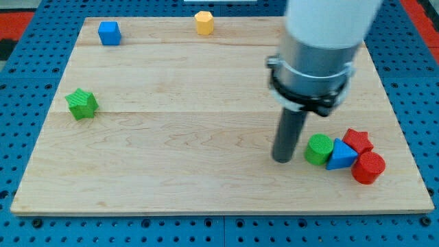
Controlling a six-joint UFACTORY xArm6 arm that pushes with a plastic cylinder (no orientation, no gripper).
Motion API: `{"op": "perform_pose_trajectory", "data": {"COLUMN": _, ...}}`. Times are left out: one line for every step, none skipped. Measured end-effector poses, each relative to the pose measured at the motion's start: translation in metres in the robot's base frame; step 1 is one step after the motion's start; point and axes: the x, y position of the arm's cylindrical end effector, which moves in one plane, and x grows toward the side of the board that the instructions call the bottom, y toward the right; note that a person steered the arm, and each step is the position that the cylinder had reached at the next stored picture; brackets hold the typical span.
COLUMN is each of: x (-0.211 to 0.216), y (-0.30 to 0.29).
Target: Move green star a bit right
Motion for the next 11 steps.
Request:
{"op": "perform_pose_trajectory", "data": {"x": -0.024, "y": -0.047}}
{"op": "perform_pose_trajectory", "data": {"x": -0.086, "y": -0.061}}
{"op": "perform_pose_trajectory", "data": {"x": -0.143, "y": -0.098}}
{"op": "perform_pose_trajectory", "data": {"x": -0.169, "y": -0.168}}
{"op": "perform_pose_trajectory", "data": {"x": -0.185, "y": -0.234}}
{"op": "perform_pose_trajectory", "data": {"x": -0.168, "y": -0.286}}
{"op": "perform_pose_trajectory", "data": {"x": -0.145, "y": -0.333}}
{"op": "perform_pose_trajectory", "data": {"x": -0.138, "y": -0.356}}
{"op": "perform_pose_trajectory", "data": {"x": -0.102, "y": -0.352}}
{"op": "perform_pose_trajectory", "data": {"x": -0.104, "y": -0.319}}
{"op": "perform_pose_trajectory", "data": {"x": -0.108, "y": -0.278}}
